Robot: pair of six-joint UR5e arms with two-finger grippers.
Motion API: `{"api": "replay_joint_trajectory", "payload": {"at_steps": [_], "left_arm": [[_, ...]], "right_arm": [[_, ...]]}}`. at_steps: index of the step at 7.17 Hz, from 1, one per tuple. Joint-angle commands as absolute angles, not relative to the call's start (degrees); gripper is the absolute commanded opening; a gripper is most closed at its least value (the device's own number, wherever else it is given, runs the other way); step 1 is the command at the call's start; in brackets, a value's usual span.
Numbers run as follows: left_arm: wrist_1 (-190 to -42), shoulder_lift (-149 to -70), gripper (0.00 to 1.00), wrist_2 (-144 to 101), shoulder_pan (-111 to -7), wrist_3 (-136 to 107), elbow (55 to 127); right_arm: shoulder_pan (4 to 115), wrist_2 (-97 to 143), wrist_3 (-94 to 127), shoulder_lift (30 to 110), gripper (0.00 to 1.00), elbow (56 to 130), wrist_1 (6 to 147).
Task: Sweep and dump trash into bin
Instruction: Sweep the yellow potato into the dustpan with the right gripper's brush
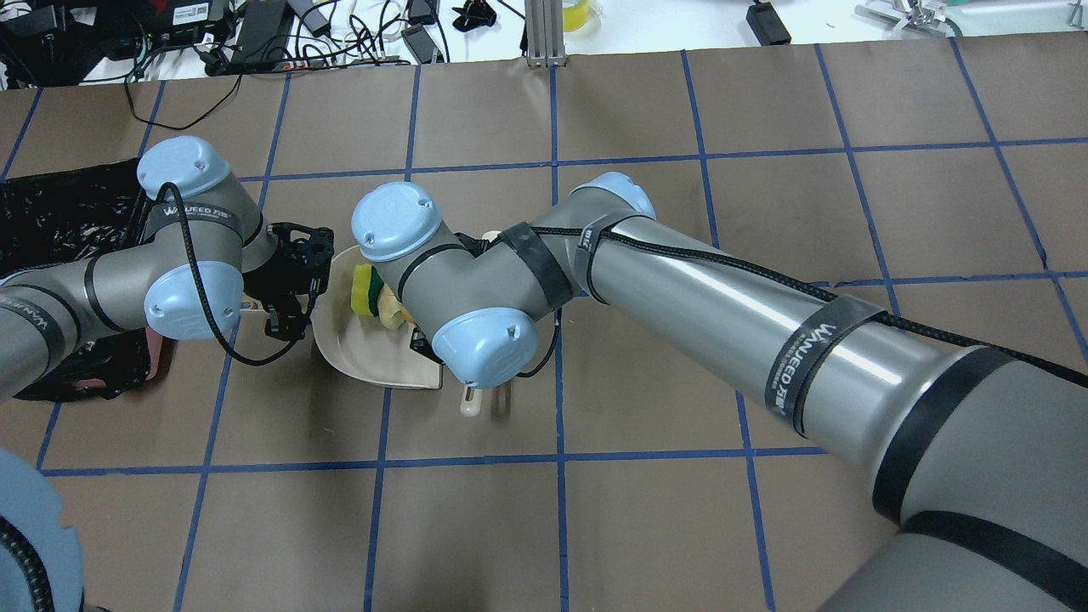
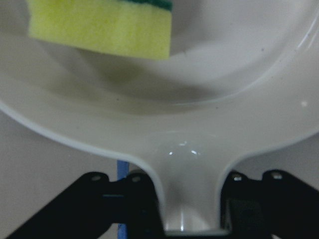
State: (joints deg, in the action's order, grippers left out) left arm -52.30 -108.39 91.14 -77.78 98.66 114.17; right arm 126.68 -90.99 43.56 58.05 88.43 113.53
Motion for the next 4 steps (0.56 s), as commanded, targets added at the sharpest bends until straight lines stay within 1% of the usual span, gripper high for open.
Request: {"api": "replay_joint_trajectory", "payload": {"at_steps": [1,4], "left_arm": [[-52.3,-108.4,0.0,91.1,-77.8,98.7,114.2],[-52.3,-108.3,0.0,91.2,-77.8,98.6,114.2]], "right_arm": [[127.9,-89.7,48.4,56.0,0.0,85.3,114.8],[131.7,-89.0,54.1,52.0,0.0,78.6,114.3]]}}
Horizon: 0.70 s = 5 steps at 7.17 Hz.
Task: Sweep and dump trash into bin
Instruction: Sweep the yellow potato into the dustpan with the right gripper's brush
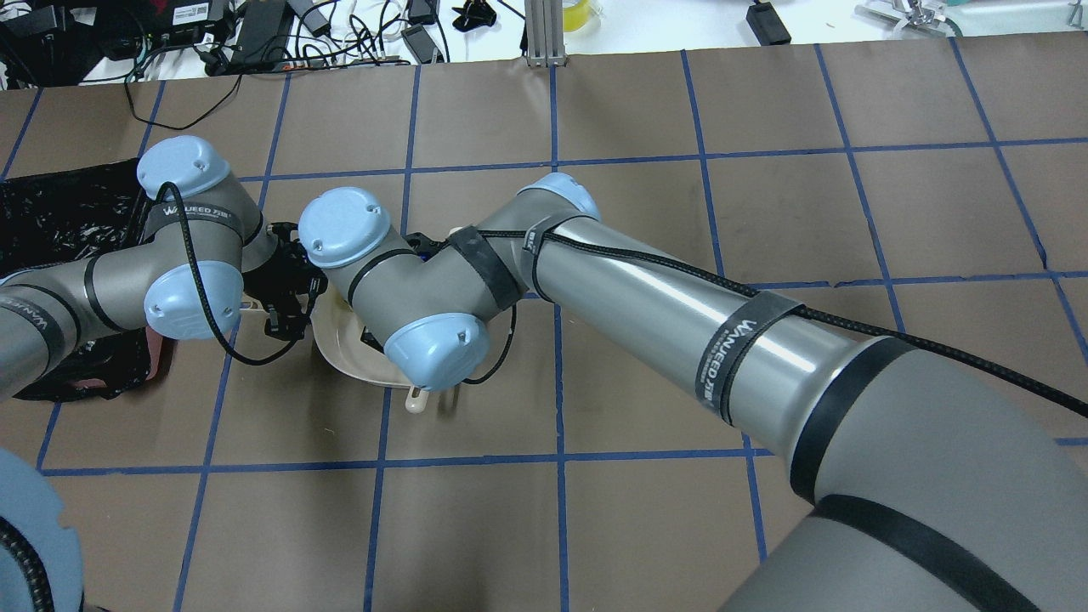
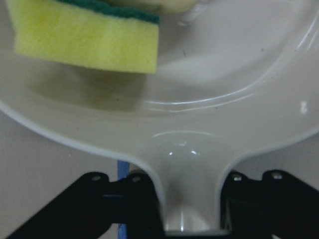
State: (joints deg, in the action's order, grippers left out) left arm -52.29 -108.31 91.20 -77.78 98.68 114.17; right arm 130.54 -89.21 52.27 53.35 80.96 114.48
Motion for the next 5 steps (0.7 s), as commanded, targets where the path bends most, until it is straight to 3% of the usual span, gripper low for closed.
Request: {"api": "replay_joint_trajectory", "payload": {"at_steps": [1,5], "left_arm": [[-52.3,-108.3,0.0,91.2,-77.8,98.6,114.2],[-52.3,-108.4,0.0,91.1,-77.8,98.6,114.2]], "right_arm": [[131.7,-88.7,54.1,52.4,0.0,78.1,112.9],[128.7,-90.0,47.6,56.7,0.0,81.4,107.2]]}}
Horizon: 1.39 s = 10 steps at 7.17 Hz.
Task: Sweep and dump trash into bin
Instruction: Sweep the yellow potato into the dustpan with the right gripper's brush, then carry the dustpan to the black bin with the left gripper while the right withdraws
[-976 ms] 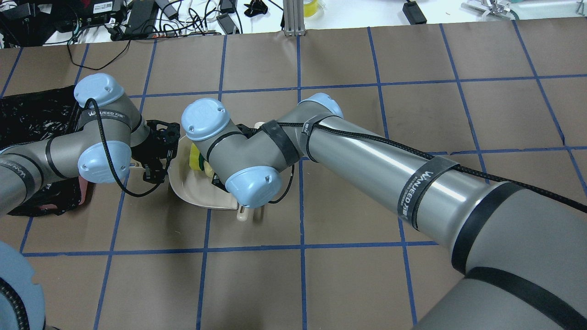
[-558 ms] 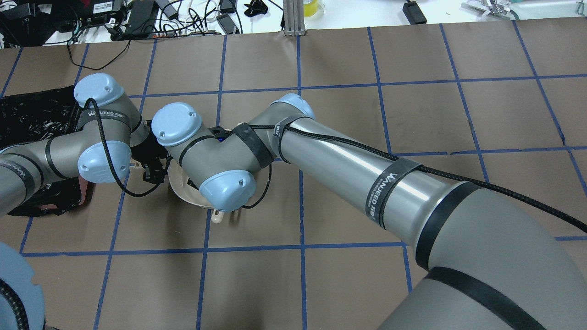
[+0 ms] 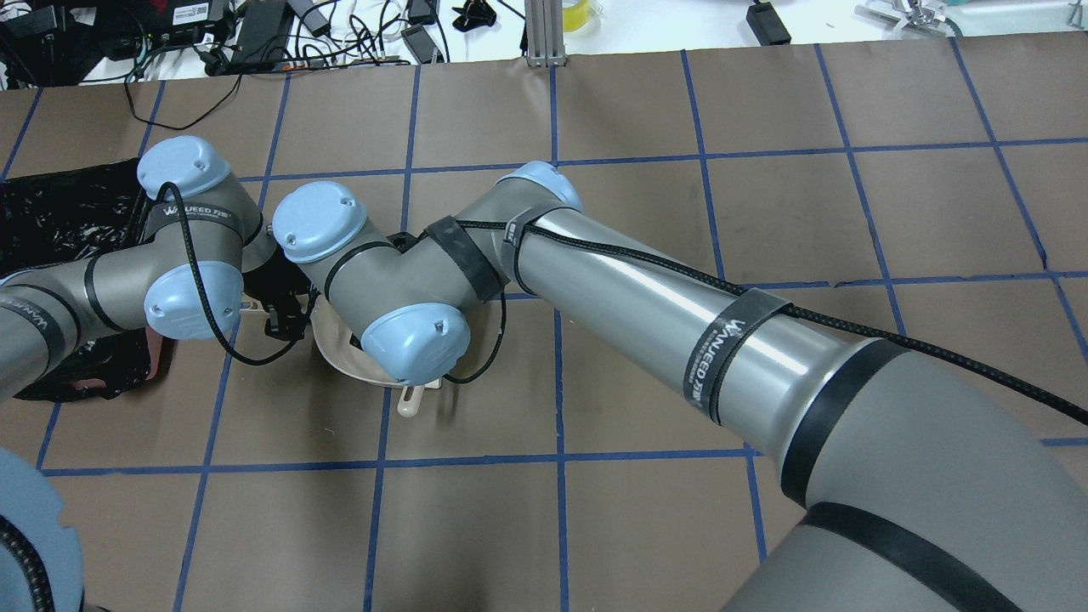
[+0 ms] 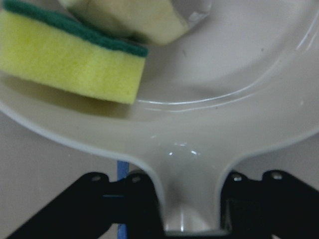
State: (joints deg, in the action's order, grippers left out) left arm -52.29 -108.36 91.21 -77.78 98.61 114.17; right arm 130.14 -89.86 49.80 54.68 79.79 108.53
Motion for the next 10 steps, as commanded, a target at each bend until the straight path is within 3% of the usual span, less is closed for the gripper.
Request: {"api": "replay_joint_trajectory", "payload": {"at_steps": [1,4,6,10], "left_arm": [[-52.3,-108.5,0.0,91.1,-77.8,98.6,114.2],[-52.4,-108.6,0.0,85.4,-73.9,100.1,113.9],[-55.3,-108.2,0.0,84.0,-70.7,102.4,111.6],[-73.7,-106.0,0.0,82.4,-65.1,104.7,99.1]], "right_arm": [[126.1,-90.0,43.5,59.0,0.0,83.5,106.3],[112.5,-90.1,28.3,66.5,0.0,87.8,103.7],[97.9,-92.2,13.2,69.9,0.0,88.7,99.8],[79.1,-92.4,-11.5,68.3,0.0,91.7,104.0]]}}
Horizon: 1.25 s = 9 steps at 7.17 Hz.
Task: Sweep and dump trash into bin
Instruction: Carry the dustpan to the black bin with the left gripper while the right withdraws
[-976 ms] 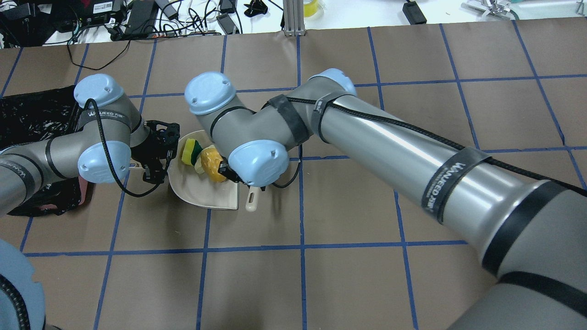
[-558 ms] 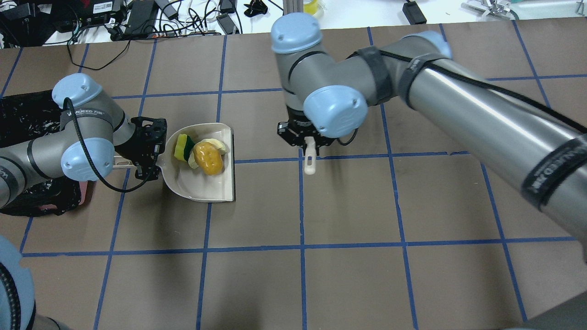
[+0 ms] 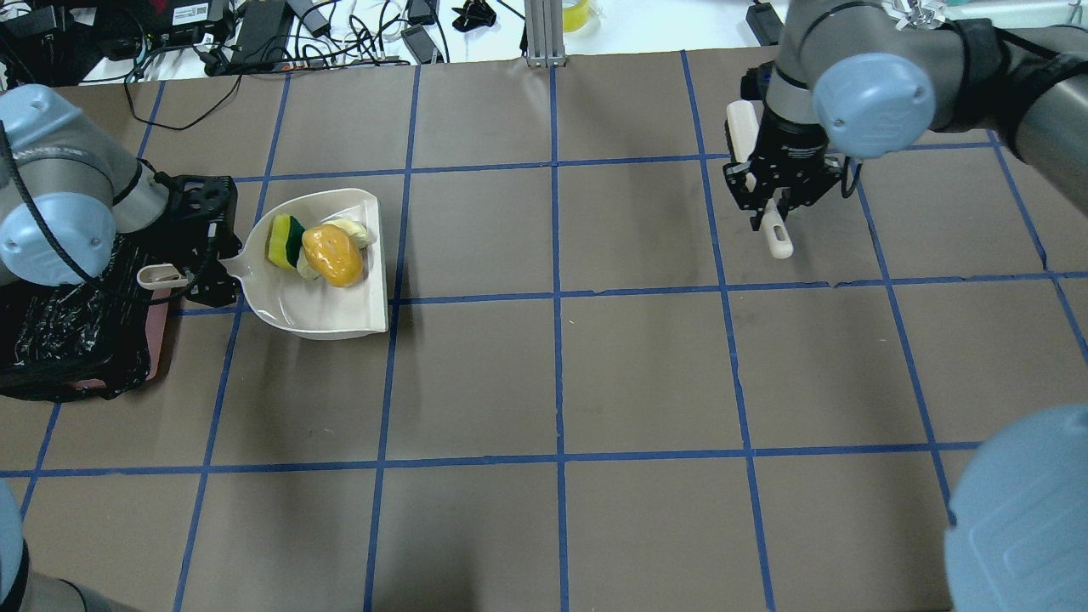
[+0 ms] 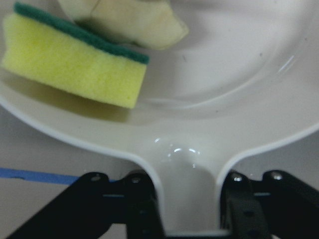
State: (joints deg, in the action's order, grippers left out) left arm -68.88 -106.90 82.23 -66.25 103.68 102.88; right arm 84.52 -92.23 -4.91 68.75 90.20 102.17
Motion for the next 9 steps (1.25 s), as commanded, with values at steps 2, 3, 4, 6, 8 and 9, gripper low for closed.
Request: {"api": "replay_joint_trajectory", "payload": {"at_steps": [2,3,4,6,8,9], "left_arm": [[-78.0,-105.0,0.0,82.4,-59.5,107.6,96.3],[-79.2,-105.1,0.0,83.2,-56.5,111.2,94.8],[-80.1,-104.9,0.0,85.0,-53.0,113.9,93.2],[-83.4,-105.8,0.0,88.5,-45.7,122.0,87.4],[-83.2,-106.3,0.0,88.6,-37.8,124.9,84.6],[-82.8,-106.6,0.0,88.7,-35.1,126.4,82.8]], "right_arm": [[71.0,-93.2,-20.4,68.2,0.0,96.2,111.0],[70.2,-93.3,-23.5,67.1,0.0,97.7,115.1],[70.2,-93.3,-24.0,66.6,0.0,97.9,116.0],[70.1,-93.3,-23.7,66.3,0.0,98.0,115.9],[70.2,-93.4,-21.3,65.5,0.0,98.0,116.1],[70.2,-93.3,-19.7,65.3,0.0,98.0,116.1]]}}
